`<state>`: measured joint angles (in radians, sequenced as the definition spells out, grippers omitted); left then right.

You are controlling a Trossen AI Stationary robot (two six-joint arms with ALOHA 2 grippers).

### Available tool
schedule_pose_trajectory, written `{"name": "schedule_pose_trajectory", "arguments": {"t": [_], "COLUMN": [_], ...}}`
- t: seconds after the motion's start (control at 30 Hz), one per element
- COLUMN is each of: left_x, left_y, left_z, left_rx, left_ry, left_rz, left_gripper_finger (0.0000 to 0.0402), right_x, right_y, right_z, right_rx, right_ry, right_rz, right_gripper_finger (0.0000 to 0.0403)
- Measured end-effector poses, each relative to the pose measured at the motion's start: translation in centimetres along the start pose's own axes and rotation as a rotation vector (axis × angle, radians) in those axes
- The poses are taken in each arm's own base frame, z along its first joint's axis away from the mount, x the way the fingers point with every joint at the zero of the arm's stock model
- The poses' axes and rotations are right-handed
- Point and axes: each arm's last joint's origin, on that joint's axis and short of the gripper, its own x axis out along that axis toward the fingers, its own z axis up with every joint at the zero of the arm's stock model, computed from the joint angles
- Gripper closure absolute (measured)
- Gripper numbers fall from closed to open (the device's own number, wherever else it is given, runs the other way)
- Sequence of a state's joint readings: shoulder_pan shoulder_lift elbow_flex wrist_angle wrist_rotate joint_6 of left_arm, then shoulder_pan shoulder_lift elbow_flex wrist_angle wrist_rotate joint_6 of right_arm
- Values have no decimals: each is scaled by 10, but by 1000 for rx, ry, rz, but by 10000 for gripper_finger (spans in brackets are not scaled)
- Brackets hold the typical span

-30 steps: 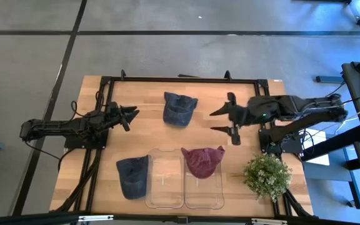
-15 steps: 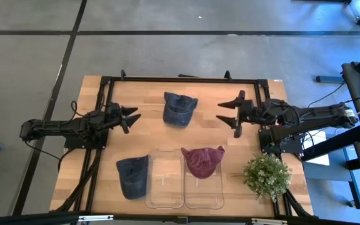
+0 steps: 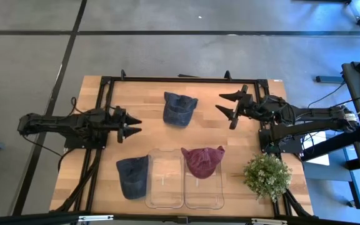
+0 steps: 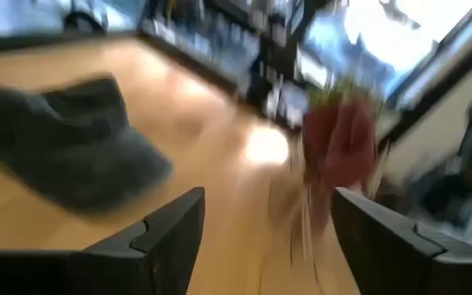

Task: Pick & Place hat
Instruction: Put the bottom black cap into the left transparent bin

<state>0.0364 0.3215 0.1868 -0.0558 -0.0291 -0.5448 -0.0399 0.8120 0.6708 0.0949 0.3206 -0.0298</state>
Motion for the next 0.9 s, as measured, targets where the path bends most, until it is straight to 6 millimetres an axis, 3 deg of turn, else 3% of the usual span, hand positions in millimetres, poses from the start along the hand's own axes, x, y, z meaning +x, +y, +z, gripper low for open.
{"name": "schedule_pose_trajectory", "arguments": {"t": [0.23, 0.43, 0.53, 0.7, 0.9], "left_x": [11, 33, 40, 54, 61], "left_y": [-23, -43, -49, -61, -66], "left_z": [-3, -31, -47, -63, -84], "left_rx": [68, 119, 189, 287, 293], "left_ry": [498, 739, 812, 791, 864], "left_rz": [133, 152, 204, 250, 234], "left_gripper_finger": [176, 185, 185, 187, 192], "right_x": [1, 0, 0, 0, 0], "right_y": [-2, -2, -2, -1, -2], "right_z": [-3, -5, -8, -11, -14], "right_rx": [-6, -16, -26, -36, -45], "right_ry": [24, 54, 81, 112, 138], "right_rz": [-3, -1, -1, 0, 1], "right_gripper_finger": [166, 166, 166, 166, 166]}}
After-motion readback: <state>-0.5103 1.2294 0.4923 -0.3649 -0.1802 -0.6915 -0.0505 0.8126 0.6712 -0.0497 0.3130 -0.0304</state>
